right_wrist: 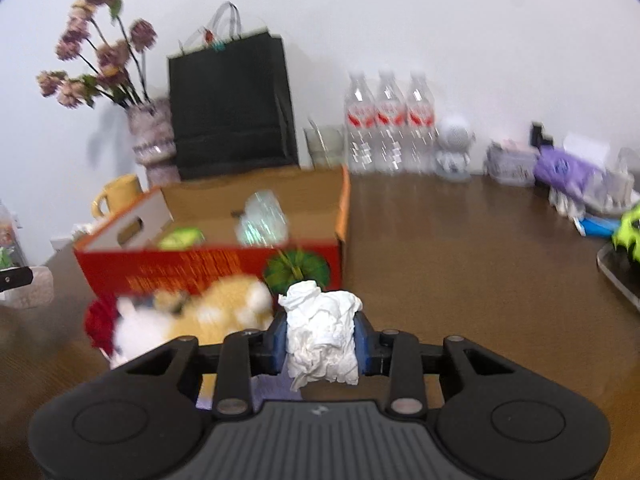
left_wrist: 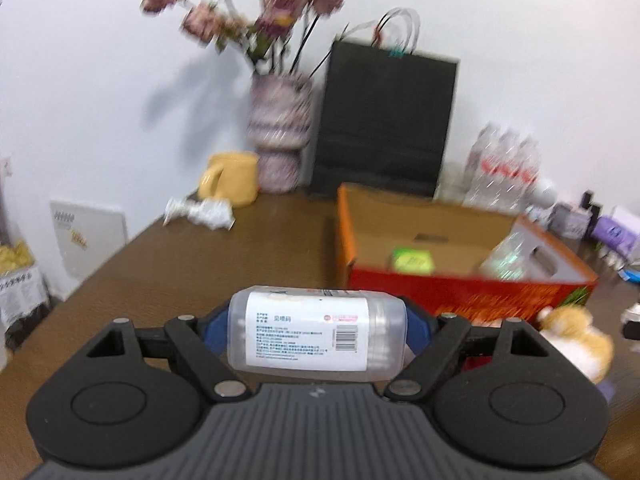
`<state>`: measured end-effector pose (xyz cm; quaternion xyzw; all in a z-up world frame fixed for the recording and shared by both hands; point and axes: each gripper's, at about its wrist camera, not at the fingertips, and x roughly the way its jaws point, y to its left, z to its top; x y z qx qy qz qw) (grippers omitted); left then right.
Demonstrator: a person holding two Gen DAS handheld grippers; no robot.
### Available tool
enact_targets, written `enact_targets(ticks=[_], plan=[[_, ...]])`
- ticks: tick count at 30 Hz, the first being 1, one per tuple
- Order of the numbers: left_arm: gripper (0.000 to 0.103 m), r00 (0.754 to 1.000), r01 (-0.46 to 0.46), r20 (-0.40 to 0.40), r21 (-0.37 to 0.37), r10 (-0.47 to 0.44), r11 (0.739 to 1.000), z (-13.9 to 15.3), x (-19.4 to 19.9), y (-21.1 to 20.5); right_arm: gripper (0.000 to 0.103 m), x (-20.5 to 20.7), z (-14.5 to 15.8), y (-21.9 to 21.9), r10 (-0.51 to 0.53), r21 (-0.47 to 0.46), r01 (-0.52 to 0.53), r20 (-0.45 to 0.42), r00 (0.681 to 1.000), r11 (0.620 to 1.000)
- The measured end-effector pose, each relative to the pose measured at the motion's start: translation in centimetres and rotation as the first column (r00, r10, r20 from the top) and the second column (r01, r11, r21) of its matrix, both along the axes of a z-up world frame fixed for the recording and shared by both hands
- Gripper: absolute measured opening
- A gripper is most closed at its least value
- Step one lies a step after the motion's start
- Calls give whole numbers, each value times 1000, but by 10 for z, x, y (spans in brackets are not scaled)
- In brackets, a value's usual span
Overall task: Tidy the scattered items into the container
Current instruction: 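Drop the tissue into the box with the right gripper while the left gripper lowers the swab container in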
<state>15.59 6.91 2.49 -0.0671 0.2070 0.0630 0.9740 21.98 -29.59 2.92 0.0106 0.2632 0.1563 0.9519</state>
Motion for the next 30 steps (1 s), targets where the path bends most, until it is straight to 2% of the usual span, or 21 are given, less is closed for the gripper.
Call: enact_targets(ticks=[6, 9, 11, 14, 16, 21, 24, 28, 29, 30], plan=[[83, 991, 87, 97, 0, -87, 996, 52, 30, -19, 32, 34, 47, 25, 54, -7, -54, 85, 995, 999], [83, 991, 107, 87, -15, -105, 994, 67, 66, -31, 32, 66, 63, 41, 71, -20, -70, 74, 995, 997], [83, 993, 111, 49, -37, -109, 993, 71, 97, -37, 32, 94, 67, 54, 67, -58, -64, 49, 997, 996], [83, 994, 103, -36, -59, -105, 993, 62, 141, -44, 32, 132, 58, 74, 42, -144, -43, -10, 999, 989], [83, 989, 91, -111, -47, -96, 995, 50, 170, -48, 32, 154, 45, 85, 41, -180, -53, -70, 997, 982], [83, 969, 45, -242, -10, -46, 999, 13, 216, -51, 32, 195, 14, 100, 26, -187, -66, -212, 977, 980], [83, 959, 27, -282, -36, -36, 999, -2, 229, -46, 33, 205, 3, 106, 28, -181, -74, -246, 969, 981], [83, 951, 18, -307, -24, -25, 1000, -14, 235, -47, 40, 210, -3, 115, 26, -216, -84, -259, 966, 973], [84, 949, 18, -313, -21, -24, 1000, -16, 236, -49, 42, 211, -4, 117, 26, -220, -85, -259, 965, 972], [84, 949, 20, -313, -18, -25, 1000, -17, 237, -50, 50, 212, -4, 117, 24, -218, -84, -263, 964, 972]])
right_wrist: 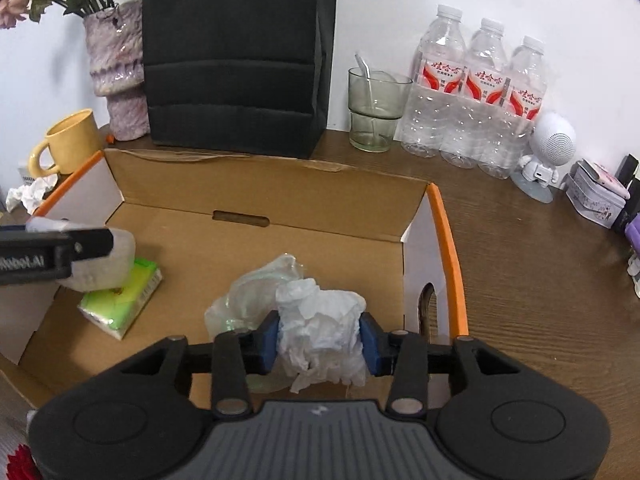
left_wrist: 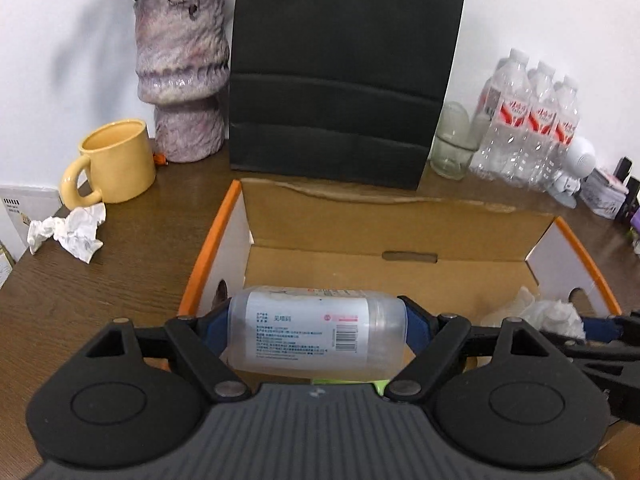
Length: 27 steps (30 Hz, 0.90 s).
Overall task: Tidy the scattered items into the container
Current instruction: 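Drop the tissue into the box with the right gripper while the left gripper lowers the swab container in, then grasp the plush toy with the right gripper while the left gripper grasps the red rose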
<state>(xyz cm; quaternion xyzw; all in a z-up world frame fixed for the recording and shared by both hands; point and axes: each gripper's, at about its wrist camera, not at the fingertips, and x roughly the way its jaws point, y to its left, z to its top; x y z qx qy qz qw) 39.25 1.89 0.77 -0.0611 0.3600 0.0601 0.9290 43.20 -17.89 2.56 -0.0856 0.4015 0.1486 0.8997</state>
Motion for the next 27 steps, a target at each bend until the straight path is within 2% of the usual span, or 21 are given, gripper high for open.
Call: enact_targets(ticks=[1, 3, 5, 6, 8, 11, 15, 19, 20, 23, 27], plan=[[84, 1000, 5, 2, 5, -5, 1000, -1, 0, -1, 56, 1, 1, 0, -4, 4, 4, -8, 1000, 1000], [84, 1000, 8, 1, 14, -8, 1000, 0, -1, -2, 80, 3, 1, 0, -9, 11, 9, -28, 1000, 1000], [85, 1000, 7, 4, 29, -8, 1000, 4, -3, -3, 86, 0, 2, 1, -10, 10, 10, -35, 999, 1000], [87, 1000, 13, 13, 38, -13, 999, 5, -5, -4, 87, -3, 3, 1, -5, 9, 6, -32, 999, 1000], [99, 999, 18, 31, 53, -20, 998, 10, -10, -5, 89, -7, 7, 1, 0, 9, 0, -24, 1000, 1000], [103, 997, 33, 64, 54, -36, 998, 19, -18, -6, 89, -15, 13, -2, -2, 19, 2, -16, 1000, 1000], [103, 992, 64, 106, 58, -70, 996, 32, -37, -8, 89, -31, 25, -8, -7, 43, 7, 5, 1000, 999], [103, 985, 81, 147, 80, -93, 993, 44, -63, -9, 90, -56, 43, -16, 0, 83, -6, 62, 998, 997], [103, 983, 87, 156, 81, -99, 993, 47, -70, -8, 91, -63, 47, -19, 2, 92, -9, 78, 997, 996], [103, 976, 103, 184, 77, -116, 992, 52, -95, -5, 103, -90, 58, -29, 10, 115, -26, 142, 990, 993], [103, 971, 118, 205, 57, -127, 991, 51, -128, 4, 103, -127, 63, -41, 31, 129, -58, 203, 979, 990]])
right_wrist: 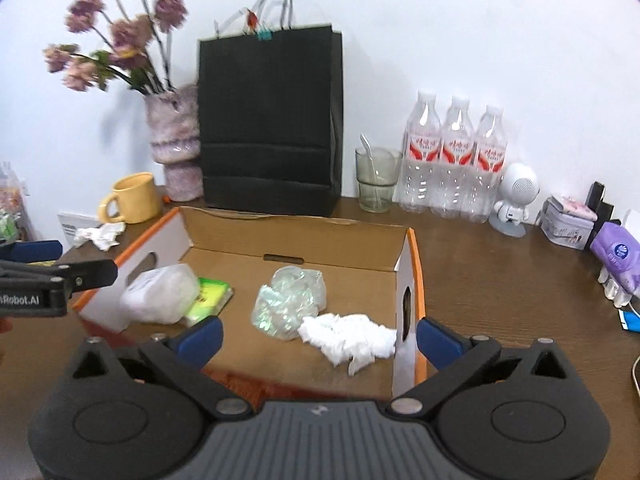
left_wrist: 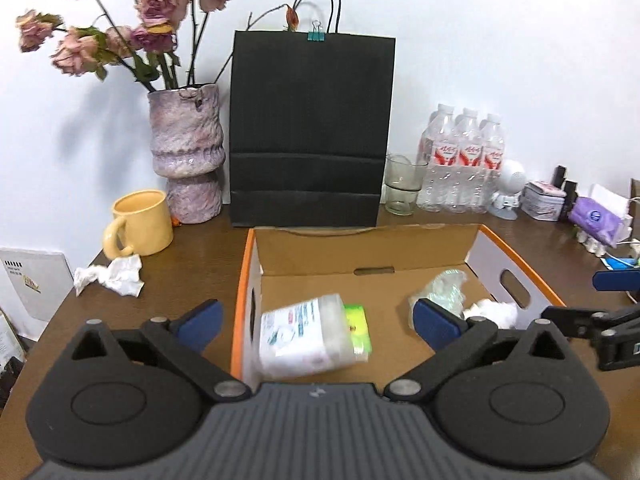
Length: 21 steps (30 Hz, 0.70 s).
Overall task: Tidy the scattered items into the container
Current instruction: 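Grasp the plush toy with the right gripper while the left gripper grasps the red rose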
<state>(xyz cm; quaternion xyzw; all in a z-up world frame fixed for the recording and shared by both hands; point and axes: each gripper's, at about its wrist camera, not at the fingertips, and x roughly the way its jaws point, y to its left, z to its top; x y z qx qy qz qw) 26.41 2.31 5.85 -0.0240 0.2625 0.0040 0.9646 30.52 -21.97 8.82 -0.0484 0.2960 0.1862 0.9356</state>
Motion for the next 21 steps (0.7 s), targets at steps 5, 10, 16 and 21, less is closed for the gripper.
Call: enact_targets(ticks=[5, 10, 16, 21], plan=[[103, 1000, 7, -14, -34, -8, 999, -16, -32, 11, 103, -40, -12, -14, 3, 15, -4, 30, 1000, 1000], [103, 999, 8, -46, -62, -11, 998, -40, -55, 15, 103, -62, -35, -22, -25, 39, 24, 16, 1000, 999], [103, 997, 12, -73, -64, -17, 998, -65, -70, 10, 103, -71, -60, -28, -66, 71, 68, -33, 997, 995], [103, 995, 43, -86, -48, -47, 998, -75, -71, -1, 103, -66, -69, -28, -83, 89, 88, -62, 995, 992]])
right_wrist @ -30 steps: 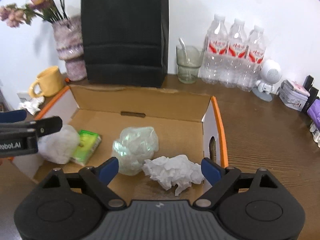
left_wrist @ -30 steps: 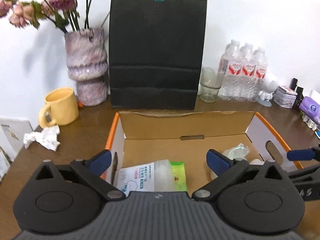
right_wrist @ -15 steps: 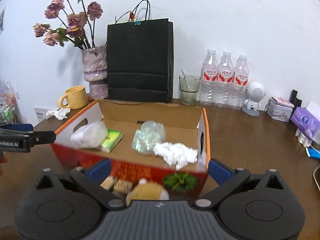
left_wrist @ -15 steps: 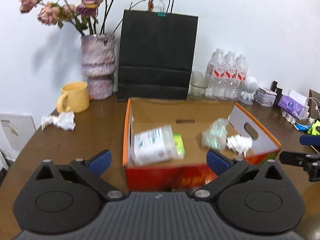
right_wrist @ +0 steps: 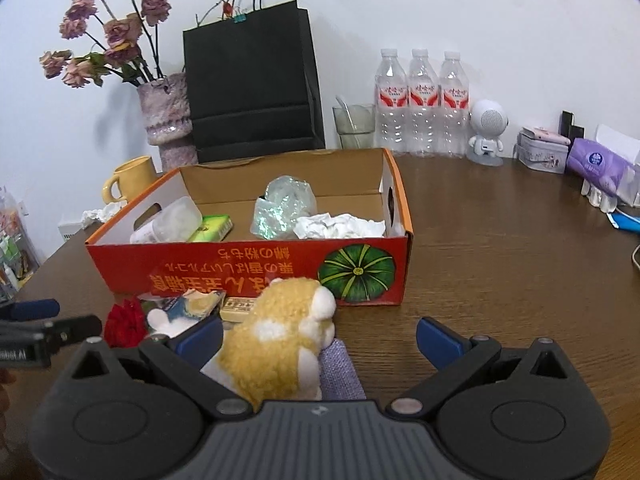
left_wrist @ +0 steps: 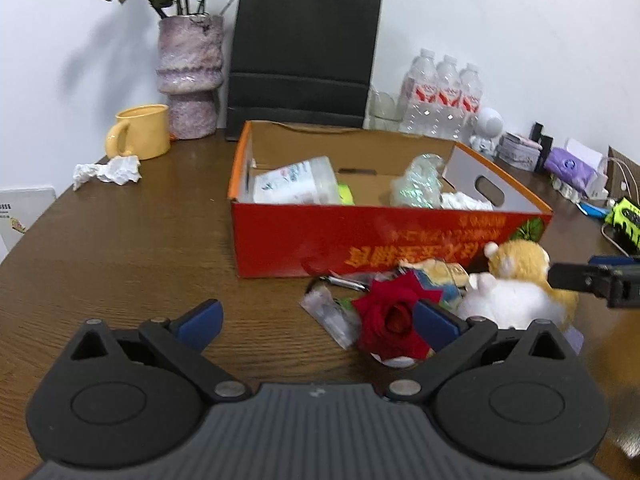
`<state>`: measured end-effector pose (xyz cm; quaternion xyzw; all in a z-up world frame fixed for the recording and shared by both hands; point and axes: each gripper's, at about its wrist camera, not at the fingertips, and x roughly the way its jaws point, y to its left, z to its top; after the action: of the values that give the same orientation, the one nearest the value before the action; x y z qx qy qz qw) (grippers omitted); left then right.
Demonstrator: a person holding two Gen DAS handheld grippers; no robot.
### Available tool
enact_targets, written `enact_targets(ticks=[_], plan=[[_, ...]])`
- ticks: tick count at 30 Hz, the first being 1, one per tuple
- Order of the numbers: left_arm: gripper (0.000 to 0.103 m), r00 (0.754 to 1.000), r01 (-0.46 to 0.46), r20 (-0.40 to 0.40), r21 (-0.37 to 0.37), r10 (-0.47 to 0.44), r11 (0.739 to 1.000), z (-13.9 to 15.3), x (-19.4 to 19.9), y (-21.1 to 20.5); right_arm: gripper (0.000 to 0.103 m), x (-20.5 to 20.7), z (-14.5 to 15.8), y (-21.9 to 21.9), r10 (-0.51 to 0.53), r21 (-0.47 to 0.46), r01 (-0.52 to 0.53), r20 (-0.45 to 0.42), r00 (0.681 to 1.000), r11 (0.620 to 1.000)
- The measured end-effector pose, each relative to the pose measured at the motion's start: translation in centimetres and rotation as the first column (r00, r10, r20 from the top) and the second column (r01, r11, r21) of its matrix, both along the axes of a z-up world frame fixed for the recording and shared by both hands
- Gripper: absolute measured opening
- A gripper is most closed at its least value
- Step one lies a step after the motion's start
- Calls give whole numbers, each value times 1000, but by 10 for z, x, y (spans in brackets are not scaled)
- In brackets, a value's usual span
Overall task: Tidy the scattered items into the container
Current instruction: 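Grasp the plush toy with the right gripper while the left gripper grasps the red rose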
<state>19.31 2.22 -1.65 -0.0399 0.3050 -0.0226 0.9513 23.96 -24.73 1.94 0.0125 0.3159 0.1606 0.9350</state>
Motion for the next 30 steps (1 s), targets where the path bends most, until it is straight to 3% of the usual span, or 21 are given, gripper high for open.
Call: enact_targets(ticks=[13, 22, 24, 27, 28, 30], plan=[[103, 999, 43, 6, 69, -43, 997, -10, 10, -25, 103, 13, -6, 12, 6, -5, -6, -30, 1000, 1000], [103, 996, 88, 14, 90, -90, 992, -14, 15, -39, 89, 25, -13, 15, 2, 42, 3, -99, 995, 999], [100, 995, 99, 18, 100, -102, 990, -16, 15, -42, 79, 28, -16, 14, 5, 64, 3, -124, 992, 998], [81, 992, 117, 24, 100, -120, 988, -17, 16, -45, 67, 33, -21, 13, 18, 95, -2, -165, 986, 995], [69, 991, 128, 24, 94, -131, 987, -17, 16, -46, 64, 35, -23, 13, 21, 104, -3, -177, 984, 995], [61, 989, 140, 28, 94, -143, 986, -17, 15, -47, 55, 35, -25, 13, 25, 115, -4, -184, 983, 993]])
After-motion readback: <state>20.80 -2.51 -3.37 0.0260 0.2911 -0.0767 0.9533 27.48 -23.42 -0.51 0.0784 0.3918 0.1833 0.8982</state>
